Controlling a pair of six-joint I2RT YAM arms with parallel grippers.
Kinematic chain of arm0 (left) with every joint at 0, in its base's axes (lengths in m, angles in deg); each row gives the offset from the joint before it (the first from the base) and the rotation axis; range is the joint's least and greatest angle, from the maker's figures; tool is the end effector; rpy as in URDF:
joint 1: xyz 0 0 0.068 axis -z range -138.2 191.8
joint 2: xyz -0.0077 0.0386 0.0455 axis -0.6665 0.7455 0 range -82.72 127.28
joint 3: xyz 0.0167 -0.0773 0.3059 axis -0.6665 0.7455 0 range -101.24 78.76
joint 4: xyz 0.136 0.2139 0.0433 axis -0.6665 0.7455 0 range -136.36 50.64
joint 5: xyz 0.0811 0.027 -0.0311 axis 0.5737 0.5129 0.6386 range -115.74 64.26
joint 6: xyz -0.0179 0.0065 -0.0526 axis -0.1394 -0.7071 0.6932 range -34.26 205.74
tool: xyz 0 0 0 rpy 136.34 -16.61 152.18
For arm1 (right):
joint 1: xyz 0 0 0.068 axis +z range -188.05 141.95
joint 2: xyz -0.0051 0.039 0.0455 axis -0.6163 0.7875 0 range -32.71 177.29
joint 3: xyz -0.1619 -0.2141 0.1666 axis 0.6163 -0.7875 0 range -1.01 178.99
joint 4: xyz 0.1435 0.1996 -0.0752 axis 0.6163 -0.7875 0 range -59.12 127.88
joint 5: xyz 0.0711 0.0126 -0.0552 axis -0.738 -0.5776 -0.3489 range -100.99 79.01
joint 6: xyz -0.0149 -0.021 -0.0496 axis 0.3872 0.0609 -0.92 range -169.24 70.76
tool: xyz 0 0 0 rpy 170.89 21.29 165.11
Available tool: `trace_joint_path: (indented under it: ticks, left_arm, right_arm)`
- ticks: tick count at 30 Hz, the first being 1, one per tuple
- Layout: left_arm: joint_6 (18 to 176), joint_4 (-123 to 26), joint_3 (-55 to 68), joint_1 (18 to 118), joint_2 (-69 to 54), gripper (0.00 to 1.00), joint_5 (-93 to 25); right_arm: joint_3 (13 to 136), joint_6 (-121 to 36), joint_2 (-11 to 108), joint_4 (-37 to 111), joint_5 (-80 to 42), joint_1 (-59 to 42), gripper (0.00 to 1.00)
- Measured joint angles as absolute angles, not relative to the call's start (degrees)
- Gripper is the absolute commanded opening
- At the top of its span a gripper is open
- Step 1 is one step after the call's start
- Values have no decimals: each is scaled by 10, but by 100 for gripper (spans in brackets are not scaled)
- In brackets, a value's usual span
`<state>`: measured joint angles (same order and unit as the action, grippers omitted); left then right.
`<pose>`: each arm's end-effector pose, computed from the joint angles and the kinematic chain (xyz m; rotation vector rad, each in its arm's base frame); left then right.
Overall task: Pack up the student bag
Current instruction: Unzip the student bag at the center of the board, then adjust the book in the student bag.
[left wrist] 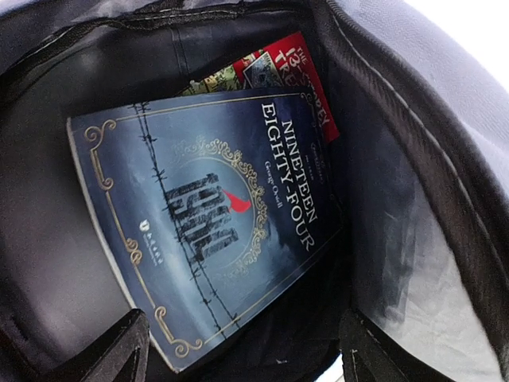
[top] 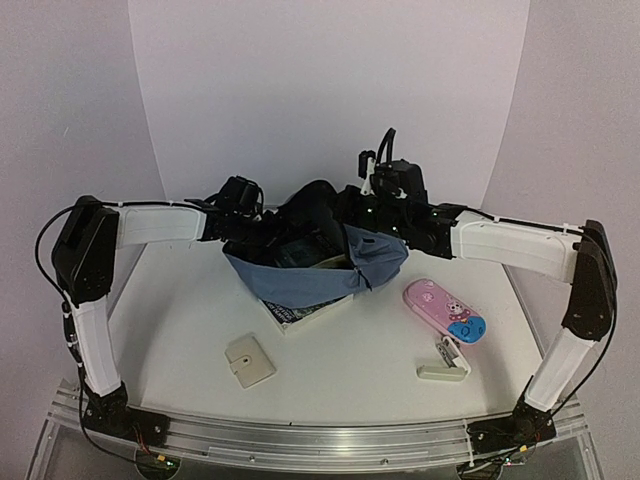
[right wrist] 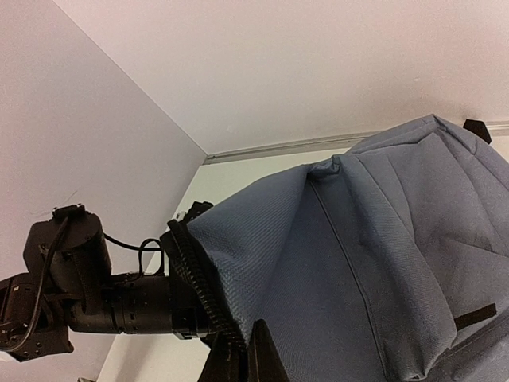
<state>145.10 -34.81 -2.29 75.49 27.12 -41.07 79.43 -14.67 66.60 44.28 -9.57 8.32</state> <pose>0.3680 -0.2575 0.2684 -0.4060 2.4882 -1.0782 0.2952 0.3080 0.3726 -0.1765 1.8920 0.9722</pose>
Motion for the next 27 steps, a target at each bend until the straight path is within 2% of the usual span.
trace_joint_path:
  ticks: [8, 11, 17, 22, 27]
  left_arm:
    - [1436, -281, -44, 755, 282, 85, -372]
    - [1433, -256, -45, 755, 283, 82, -361]
    - [1425, -249, -78, 756, 321, 55, -375]
    - [1414, -248, -128, 760, 369, 45, -397]
    - [1411, -258, -165, 762, 406, 41, -423]
  right_arm:
    - [794, -147, 666, 443, -96, 83, 0]
    - [794, -147, 666, 443, -96, 83, 0]
    - [794, -147, 666, 443, -98, 83, 0]
    - [794, -147, 666, 443, -100, 83, 0]
    - [794, -147, 666, 443, -101, 83, 0]
